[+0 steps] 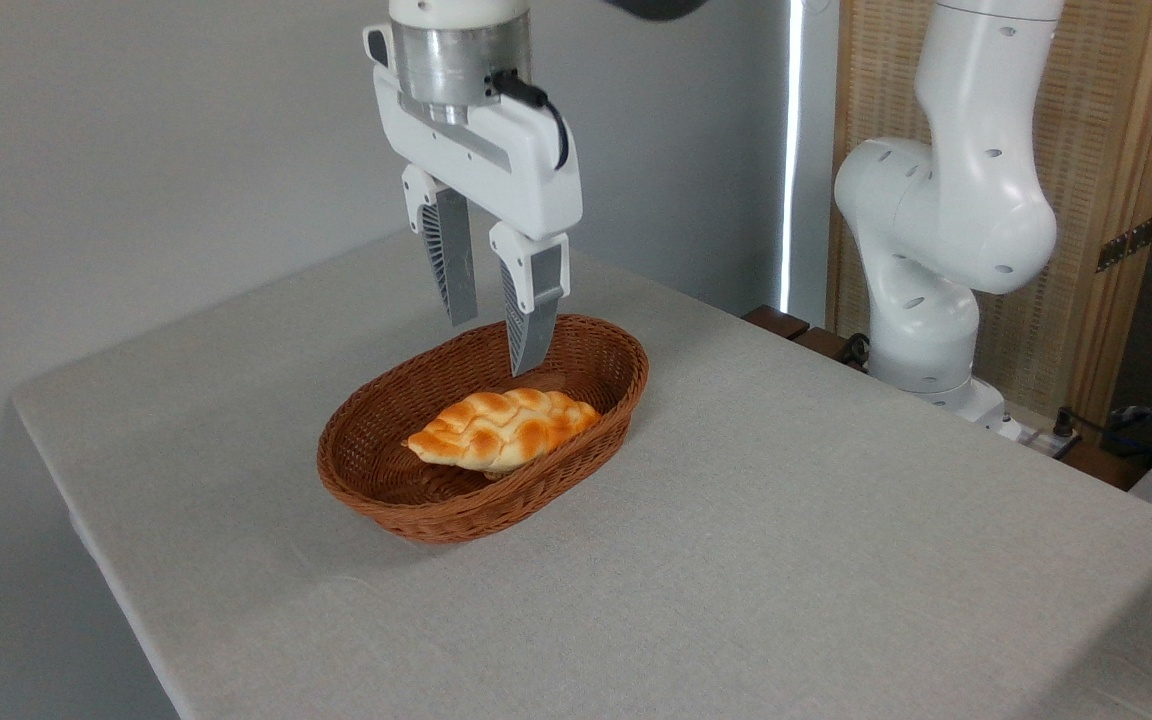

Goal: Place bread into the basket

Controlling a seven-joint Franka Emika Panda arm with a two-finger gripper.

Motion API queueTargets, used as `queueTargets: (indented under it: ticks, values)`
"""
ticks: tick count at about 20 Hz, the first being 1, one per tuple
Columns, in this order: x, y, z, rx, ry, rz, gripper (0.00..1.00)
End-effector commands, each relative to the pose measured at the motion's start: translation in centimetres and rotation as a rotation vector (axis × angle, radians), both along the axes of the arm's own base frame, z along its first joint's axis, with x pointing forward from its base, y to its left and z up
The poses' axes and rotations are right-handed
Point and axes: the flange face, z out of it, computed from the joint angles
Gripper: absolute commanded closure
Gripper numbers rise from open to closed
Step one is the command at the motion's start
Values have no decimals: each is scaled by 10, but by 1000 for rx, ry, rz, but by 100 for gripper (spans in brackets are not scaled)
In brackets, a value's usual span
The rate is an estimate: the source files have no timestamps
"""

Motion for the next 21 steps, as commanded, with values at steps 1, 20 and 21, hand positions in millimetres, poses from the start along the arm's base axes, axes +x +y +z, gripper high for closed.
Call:
queueTargets:
  ticks: [1, 20, 21]
  values:
    - [34, 5, 15, 13, 14, 91, 0]
    - [54, 0, 13, 32, 31, 91, 0]
    - [54, 2, 14, 32, 31, 92, 0]
